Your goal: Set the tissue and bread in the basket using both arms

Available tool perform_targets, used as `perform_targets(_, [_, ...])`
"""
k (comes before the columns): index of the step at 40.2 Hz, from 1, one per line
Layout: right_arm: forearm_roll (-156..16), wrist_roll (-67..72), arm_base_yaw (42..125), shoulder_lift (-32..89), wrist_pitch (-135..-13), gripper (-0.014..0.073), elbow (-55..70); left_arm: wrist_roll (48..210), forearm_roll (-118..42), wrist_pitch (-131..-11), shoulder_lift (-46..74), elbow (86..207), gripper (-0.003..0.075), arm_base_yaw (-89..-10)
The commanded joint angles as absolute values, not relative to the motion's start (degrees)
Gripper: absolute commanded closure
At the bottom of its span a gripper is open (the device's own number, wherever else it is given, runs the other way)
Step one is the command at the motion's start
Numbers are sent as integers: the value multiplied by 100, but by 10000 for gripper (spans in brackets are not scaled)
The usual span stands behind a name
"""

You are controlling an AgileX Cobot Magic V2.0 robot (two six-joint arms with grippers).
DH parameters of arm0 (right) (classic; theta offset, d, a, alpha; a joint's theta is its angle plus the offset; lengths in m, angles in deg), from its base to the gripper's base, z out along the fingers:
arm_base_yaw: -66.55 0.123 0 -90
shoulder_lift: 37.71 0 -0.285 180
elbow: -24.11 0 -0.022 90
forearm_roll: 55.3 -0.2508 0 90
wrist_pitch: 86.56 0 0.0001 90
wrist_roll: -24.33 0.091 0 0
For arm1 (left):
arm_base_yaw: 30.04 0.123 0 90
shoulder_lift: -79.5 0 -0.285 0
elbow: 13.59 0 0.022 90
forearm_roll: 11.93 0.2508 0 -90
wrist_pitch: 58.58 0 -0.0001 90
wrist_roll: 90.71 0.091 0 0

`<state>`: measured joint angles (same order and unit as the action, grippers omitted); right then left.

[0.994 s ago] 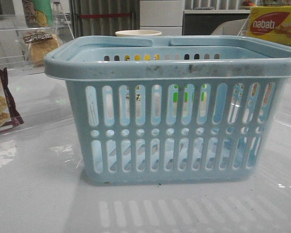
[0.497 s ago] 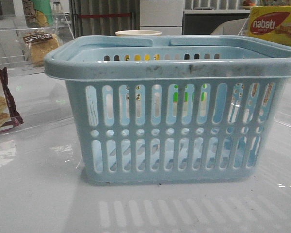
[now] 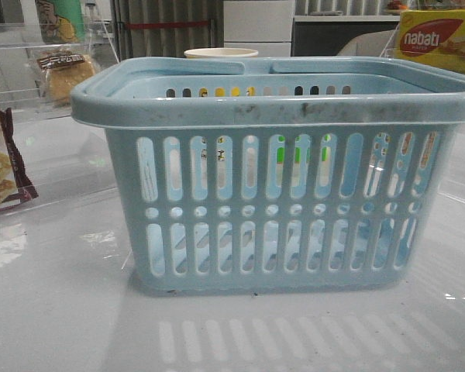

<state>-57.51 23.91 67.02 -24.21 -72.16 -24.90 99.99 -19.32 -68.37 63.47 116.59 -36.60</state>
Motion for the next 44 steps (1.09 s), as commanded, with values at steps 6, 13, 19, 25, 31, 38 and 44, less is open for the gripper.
perform_targets(6, [-5688,2364,6701,-1171,-6331,537,-1054,9993,-2057,-7813,5172,13170,629,-3654])
perform_targets(13, [-5688,2364,6701,-403,-5444,537,-716,9993,-2473,-8441,4613,13549,629,-3654])
perform_targets(19, [-5688,2364,6701,51,-4981,537,-722,9993,-2702,-9033,4364,13549,629,-3654])
perform_targets(25, [-5688,2364,6701,433,-4639,537,-734,9993,-2690,-9085,4177,13452,629,-3654])
perform_targets(31, [-5688,2364,6701,697,-4405,537,-740,9993,-2418,-9047,4053,13204,625,-3654])
perform_targets(38, [-5688,2324,6701,913,-4216,377,-740,9993,-2155,-8964,3967,12986,445,-3654])
perform_targets(44, [-5663,2324,6701,956,-4215,76,-740,9944,-2116,-8956,3903,12986,175,-3654])
